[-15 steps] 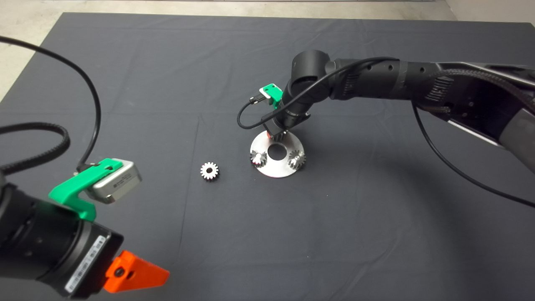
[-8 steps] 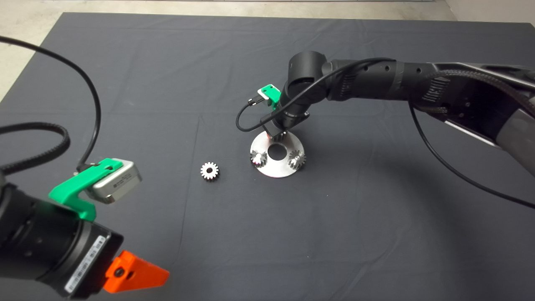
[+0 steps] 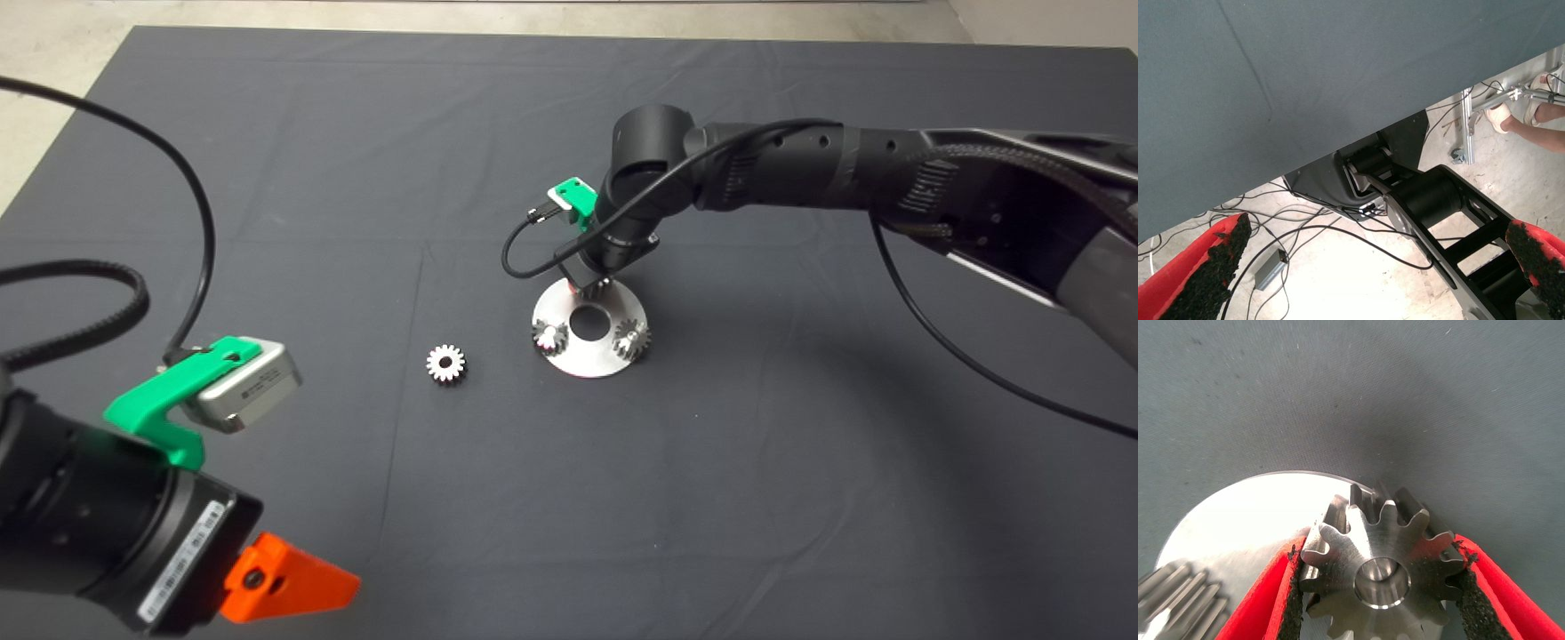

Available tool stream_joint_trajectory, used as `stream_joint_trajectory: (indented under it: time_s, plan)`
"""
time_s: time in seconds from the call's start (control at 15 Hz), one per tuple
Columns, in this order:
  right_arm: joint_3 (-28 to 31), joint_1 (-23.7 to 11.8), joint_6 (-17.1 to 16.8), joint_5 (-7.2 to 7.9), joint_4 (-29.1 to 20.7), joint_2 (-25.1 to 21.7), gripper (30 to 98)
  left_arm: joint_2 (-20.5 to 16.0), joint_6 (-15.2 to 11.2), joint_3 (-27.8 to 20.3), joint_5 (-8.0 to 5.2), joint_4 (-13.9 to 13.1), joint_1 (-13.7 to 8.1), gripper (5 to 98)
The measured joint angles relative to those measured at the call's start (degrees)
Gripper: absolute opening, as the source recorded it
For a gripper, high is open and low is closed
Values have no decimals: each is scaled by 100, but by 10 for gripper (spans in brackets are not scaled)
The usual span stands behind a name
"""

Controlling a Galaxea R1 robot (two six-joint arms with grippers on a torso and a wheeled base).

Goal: Remove an incorrectly installed larger gear and replace it with the correct smaller gear

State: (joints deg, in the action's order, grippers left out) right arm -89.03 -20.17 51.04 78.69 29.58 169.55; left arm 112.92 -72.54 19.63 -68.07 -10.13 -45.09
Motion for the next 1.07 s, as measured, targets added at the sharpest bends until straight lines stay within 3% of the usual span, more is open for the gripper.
stream_joint_trajectory:
  time_s: [0.33, 0.47, 0.87, 1.07]
  plan:
    - [155, -640, -2, 91, -291, -59, 498, 8, -1, 0, 0, 0, 0, 981]
    - [276, -653, 0, 172, -373, -157, 496, 9, -1, 0, -1, 0, 0, 981]
    - [1527, -604, 47, 265, -470, -1244, 496, 11, -1, 0, 0, 0, 0, 981]
    - [2294, -583, 335, 336, -459, -1904, 496, 133, -6, 0, -9, 0, -2, 981]
